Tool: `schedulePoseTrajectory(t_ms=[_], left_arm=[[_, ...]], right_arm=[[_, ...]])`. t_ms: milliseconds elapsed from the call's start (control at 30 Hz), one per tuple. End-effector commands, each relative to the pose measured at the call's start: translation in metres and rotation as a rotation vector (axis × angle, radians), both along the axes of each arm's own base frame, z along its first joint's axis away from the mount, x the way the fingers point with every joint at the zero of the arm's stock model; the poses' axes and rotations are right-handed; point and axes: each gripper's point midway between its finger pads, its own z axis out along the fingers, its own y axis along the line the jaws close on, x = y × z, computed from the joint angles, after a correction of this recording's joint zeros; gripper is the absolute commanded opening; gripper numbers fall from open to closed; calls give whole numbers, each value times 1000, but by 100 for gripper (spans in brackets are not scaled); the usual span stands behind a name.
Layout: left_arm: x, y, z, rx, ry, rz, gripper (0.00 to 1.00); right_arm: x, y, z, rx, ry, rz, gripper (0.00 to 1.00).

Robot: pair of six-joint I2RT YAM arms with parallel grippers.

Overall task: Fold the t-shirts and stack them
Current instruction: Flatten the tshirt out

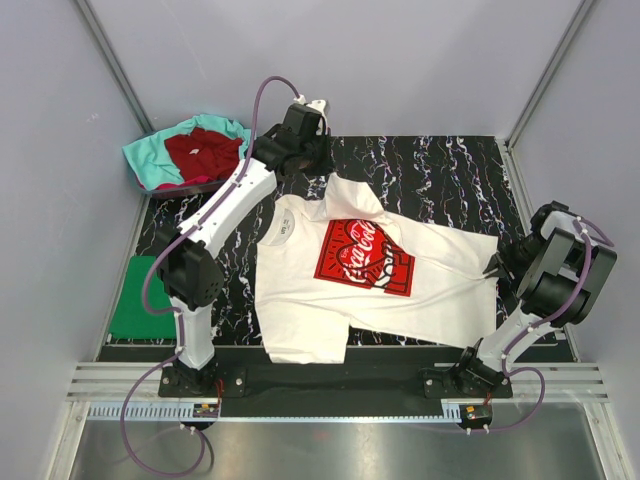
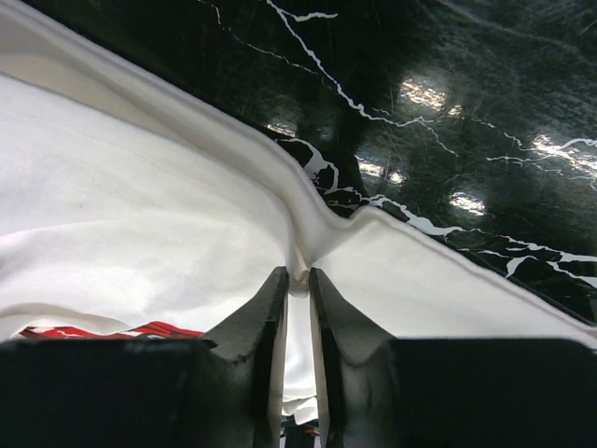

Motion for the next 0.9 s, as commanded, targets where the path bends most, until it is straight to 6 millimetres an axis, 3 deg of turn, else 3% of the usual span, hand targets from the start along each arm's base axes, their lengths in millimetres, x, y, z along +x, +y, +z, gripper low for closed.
schedulePoseTrajectory(t_ms=[0, 133, 267, 367, 600, 633, 700, 733, 800, 867], left_arm=[[5, -3, 33, -49, -76, -15, 0], [7, -4, 33, -56, -79, -17, 0], [19, -5, 44, -77, -131, -32, 0], [39, -3, 64, -108, -209, -47, 0], [92, 9, 105, -153, -437, -65, 0], [102, 9, 106, -152, -467, -63, 0], [117, 15, 119, -164, -539, -44, 0], [122, 18, 120, -161, -562, -38, 0], [132, 24, 117, -157, -586, -7, 0], [144, 25, 116, -166, -625, 9, 0]], right_arm=[[6, -3, 2, -8, -18, -4, 20], [11, -6, 3, -9, -27, -5, 1], [24, -9, 9, -5, -55, -13, 0], [44, -19, 23, -20, -108, -37, 0], [112, -44, 57, -17, -262, -105, 0], [120, -46, 52, -6, -266, -111, 0], [144, -50, 59, 17, -335, -136, 0], [152, -52, 52, 37, -338, -147, 0], [179, -57, 62, 57, -426, -136, 0], [191, -62, 54, 56, -435, -126, 0]])
